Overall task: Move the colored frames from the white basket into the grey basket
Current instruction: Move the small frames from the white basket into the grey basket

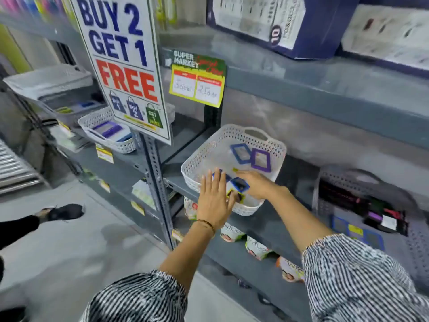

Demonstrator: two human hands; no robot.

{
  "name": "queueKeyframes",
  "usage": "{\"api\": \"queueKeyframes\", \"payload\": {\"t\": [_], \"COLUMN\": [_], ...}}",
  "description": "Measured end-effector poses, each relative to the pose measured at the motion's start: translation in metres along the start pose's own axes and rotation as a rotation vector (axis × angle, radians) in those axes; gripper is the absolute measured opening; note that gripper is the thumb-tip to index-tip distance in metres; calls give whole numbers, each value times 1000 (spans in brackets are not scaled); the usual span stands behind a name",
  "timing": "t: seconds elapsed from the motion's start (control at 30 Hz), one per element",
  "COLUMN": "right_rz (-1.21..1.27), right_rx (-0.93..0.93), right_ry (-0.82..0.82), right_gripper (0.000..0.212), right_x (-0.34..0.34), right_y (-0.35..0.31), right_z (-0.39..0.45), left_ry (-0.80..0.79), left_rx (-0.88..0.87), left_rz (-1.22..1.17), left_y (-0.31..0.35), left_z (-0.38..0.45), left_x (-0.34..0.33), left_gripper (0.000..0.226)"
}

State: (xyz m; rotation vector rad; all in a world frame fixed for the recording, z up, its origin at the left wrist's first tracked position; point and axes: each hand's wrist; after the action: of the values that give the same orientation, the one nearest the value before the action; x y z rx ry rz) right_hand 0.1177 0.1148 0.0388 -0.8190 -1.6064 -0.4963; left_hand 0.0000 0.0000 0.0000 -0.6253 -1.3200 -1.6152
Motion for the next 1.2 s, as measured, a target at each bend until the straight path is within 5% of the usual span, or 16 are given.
{"api": "queueKeyframes", "payload": {"t": [0.13, 0.27, 0.5, 0.67, 0.9, 1.2], "right_rz": [-74, -96, -84, -103, -11, 180], "right_rx": [-3, 6, 21, 24, -38, -412], "right_ry": [-156, -205, -120, -119, 121, 394], "right_gripper": [63, 40, 52, 27, 15, 54], "right_x": [-3, -14, -19, -15, 4, 15], "right_y": [14, 24, 31, 30, 32, 95], "right_z": [17, 34, 37, 33, -2, -122], "left_ry": [-10, 9, 30, 15, 45, -38], "left_rx": [33, 23, 44, 63, -25, -164], "left_rz": [26, -6, -35, -40, -45, -117], "left_y": [2, -1, 3, 5, 32, 97], "left_z": [-6, -5, -5, -5, -1, 7], "left_x": [-4, -8, -10, -7, -9, -43], "left_gripper": [75, 75, 80, 84, 60, 62]}}
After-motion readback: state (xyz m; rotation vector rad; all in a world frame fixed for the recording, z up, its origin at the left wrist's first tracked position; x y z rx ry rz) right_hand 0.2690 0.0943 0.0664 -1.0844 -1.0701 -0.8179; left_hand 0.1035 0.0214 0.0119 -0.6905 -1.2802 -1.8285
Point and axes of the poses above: each hand's wrist, its own z-axis towards the middle knuckle, its own x-axis out of the back of the hand, y = z × x, and after that the axes turned 12 degrees about -z, right-handed
